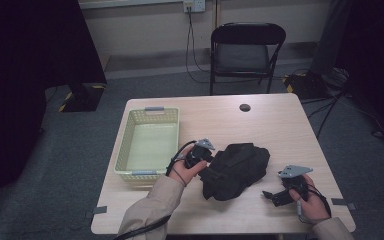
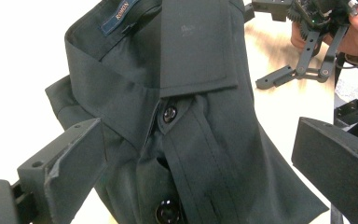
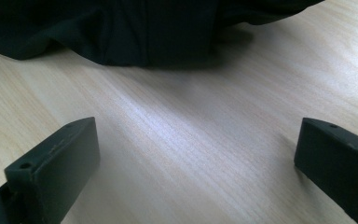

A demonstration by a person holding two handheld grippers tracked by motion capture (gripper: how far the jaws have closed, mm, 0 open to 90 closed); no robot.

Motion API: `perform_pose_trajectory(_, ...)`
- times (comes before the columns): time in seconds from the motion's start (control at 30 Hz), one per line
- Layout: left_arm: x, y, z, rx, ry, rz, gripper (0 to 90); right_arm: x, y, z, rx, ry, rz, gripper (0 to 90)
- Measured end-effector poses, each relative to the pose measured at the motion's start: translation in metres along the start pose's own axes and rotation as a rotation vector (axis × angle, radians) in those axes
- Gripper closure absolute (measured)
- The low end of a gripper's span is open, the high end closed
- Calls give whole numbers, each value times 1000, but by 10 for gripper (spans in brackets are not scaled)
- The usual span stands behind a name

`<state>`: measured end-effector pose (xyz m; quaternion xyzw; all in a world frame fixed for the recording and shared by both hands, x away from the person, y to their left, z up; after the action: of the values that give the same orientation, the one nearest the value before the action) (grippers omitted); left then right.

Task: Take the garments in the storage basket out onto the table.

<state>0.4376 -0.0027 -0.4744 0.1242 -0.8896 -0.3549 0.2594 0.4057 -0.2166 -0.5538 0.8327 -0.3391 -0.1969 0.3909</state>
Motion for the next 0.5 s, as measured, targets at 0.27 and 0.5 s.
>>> perform_pose_trajectory(0.27,2,6,5,7,-8,-1,27,0,0,0,0,0,0,0)
perform_pose_trajectory(0.5,4,11,10,7,-9,4,27,0,0,0,0,0,0,0)
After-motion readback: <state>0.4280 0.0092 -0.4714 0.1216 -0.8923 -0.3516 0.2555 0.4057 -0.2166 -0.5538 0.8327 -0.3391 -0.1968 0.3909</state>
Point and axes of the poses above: each handheld gripper's, and its own axes: y roughly backward along the jaws, z roughly out of its underside, x roughly to its right, the point moved 10 cm from there along -y, roughly forward along the jaws, and after that the axes turned 2 degrees about -x, right-handed, at the moved point
